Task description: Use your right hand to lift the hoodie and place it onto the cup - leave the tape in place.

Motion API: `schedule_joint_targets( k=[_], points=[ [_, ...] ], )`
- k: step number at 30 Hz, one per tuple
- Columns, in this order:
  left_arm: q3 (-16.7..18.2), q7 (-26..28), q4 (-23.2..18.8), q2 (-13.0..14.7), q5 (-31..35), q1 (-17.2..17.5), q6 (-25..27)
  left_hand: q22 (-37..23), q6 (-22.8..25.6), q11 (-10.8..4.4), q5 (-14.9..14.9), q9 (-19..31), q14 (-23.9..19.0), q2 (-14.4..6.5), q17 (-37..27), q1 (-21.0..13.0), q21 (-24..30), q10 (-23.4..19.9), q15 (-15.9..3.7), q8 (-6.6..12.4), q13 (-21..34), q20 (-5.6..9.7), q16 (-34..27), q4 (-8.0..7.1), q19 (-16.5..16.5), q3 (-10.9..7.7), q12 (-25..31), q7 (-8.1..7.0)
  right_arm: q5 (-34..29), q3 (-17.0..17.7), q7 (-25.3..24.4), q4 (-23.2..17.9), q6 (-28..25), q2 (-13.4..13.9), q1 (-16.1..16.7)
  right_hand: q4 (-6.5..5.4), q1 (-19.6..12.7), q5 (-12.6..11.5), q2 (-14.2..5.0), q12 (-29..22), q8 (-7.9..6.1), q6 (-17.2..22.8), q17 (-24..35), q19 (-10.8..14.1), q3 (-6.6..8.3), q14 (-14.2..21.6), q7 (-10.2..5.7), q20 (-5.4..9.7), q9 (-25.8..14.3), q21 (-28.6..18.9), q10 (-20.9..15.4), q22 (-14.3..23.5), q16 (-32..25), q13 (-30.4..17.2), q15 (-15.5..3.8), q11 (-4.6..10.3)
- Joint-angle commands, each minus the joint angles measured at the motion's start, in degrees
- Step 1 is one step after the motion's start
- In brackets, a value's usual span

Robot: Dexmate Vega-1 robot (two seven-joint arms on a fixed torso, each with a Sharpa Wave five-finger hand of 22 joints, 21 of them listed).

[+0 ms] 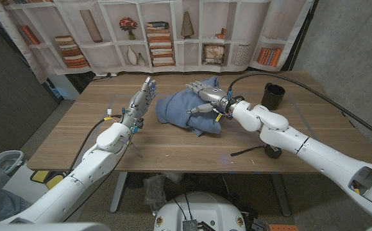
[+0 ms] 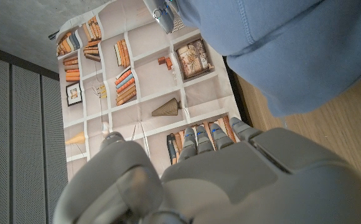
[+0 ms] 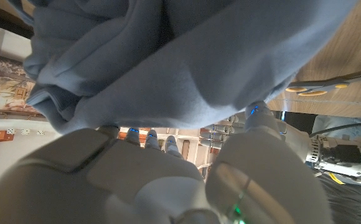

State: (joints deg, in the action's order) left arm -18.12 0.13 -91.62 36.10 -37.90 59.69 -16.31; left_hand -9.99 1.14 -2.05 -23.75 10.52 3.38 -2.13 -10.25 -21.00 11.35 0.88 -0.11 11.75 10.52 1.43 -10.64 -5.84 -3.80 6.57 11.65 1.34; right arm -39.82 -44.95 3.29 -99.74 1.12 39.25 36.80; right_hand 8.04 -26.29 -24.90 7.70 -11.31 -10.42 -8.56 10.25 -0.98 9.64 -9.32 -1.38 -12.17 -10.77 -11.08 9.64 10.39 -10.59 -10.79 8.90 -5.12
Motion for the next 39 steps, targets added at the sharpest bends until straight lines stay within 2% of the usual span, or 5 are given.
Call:
schedule_joint_targets(
  k=[1, 18, 39],
  points=[
    [0.3, 0.1, -0.1, 0.0, -0.4, 0.7, -0.5, -0.3, 0.5, 0.10, -0.4, 0.3, 0.0, -0.1, -0.2, -0.6, 0.0, -0.3, 0.23, -0.06, 0.3, -0.14, -0.1, 0.07, -0.5, 0.58, 0.0, 0.10, -0.3, -1.4, 1.8, 0.9, -0.7, -0.6, -1.0, -0.17, -0.5, -0.4, 0.06, -0.1, -0.22, -0.3, 0.2, 0.3, -0.34, -0.4, -0.02, -0.16, -0.3, -0.3, 1.3, 0.2, 0.0, -0.1, -0.04, 0.04],
    [0.4, -0.2, -0.1, 0.0, -0.3, 0.5, -0.7, -0.3, 0.6, 0.17, -0.4, 0.3, -0.3, -0.3, -0.2, -0.7, 0.1, -0.4, 0.43, -0.07, 0.3, -0.16, -0.2, 0.04, -0.5, 0.79, 0.0, 0.16, -0.7, -2.8, 2.7, 2.5, -2.1, -1.5, -1.9, -0.28, -0.7, -0.7, 0.02, -0.2, -0.52, -0.1, 0.2, 0.4, -0.64, -0.2, -0.08, -0.16, -0.4, -0.4, 1.5, 0.2, -0.2, -0.1, -0.07, -0.02],
    [0.3, 0.0, -0.6, 0.3, -0.5, 0.0, 0.5, -0.3, 0.7, -0.02, -0.4, 0.3, -0.4, -0.6, -0.2, -0.9, 0.0, -0.4, 0.41, -0.11, 0.3, -1.41, -0.2, 0.03, -0.8, 1.04, 0.0, 0.02, -1.7, -4.9, 3.0, 5.6, -3.2, -2.6, -3.3, -0.50, -0.6, -1.1, 0.07, -0.7, -0.97, 0.7, 0.2, 1.2, -1.18, 0.9, -0.28, -0.11, -0.4, -0.7, 0.4, 0.3, -0.6, -0.1, -0.26, 0.06]
  ],
)
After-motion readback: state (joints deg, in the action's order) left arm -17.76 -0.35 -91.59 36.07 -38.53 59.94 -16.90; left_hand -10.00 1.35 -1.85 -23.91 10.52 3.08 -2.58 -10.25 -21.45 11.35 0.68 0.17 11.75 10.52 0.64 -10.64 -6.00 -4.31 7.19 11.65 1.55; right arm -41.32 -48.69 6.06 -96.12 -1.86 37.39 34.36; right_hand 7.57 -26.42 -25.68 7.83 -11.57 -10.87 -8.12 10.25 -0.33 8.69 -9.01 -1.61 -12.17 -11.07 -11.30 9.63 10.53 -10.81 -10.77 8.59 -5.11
